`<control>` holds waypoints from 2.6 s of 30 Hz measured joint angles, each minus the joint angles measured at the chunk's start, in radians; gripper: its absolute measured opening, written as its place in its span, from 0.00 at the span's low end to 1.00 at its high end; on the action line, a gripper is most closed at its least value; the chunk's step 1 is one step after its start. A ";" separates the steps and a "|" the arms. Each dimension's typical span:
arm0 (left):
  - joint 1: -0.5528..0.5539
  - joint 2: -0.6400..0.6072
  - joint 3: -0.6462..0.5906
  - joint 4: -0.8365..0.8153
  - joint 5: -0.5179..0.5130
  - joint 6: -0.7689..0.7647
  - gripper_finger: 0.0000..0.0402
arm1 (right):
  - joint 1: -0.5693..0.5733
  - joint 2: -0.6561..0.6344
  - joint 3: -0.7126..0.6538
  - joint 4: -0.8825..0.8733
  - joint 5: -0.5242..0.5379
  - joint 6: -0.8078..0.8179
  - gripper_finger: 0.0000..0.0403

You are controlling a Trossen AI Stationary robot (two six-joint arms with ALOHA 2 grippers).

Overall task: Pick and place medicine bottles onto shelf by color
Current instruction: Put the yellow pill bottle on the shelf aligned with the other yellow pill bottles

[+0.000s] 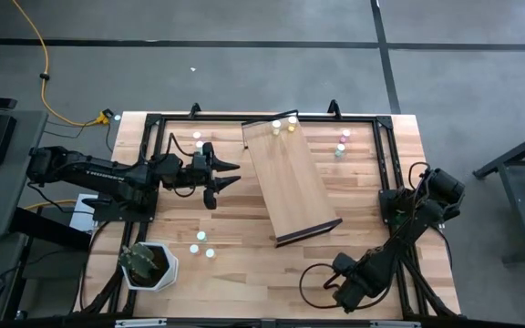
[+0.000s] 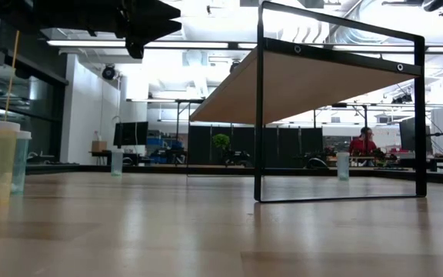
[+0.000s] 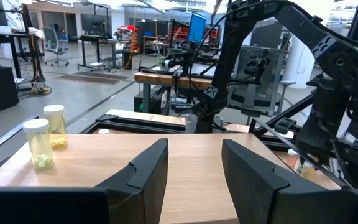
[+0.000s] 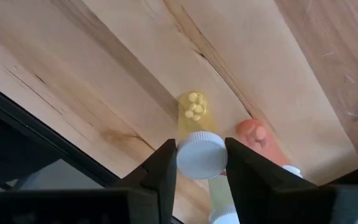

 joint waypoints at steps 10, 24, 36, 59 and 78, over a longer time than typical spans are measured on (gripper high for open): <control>0.000 0.000 0.000 0.000 0.000 0.000 0.35 | 0.000 -0.040 0.152 -0.022 0.096 -0.191 0.27; 0.000 0.000 0.000 0.000 0.000 -0.008 0.35 | -0.158 -0.060 0.764 -0.287 0.679 -0.847 0.27; 0.000 0.000 0.000 -0.001 0.000 -0.008 0.35 | -0.679 -0.049 0.803 -0.465 0.682 -1.187 0.27; 0.000 0.000 0.000 0.007 -0.004 -0.011 0.35 | -0.966 -0.009 0.802 -0.346 0.371 -1.328 0.27; 0.001 0.057 0.003 0.054 -0.174 -0.124 0.35 | -1.021 0.143 0.802 -0.283 0.228 -1.480 0.27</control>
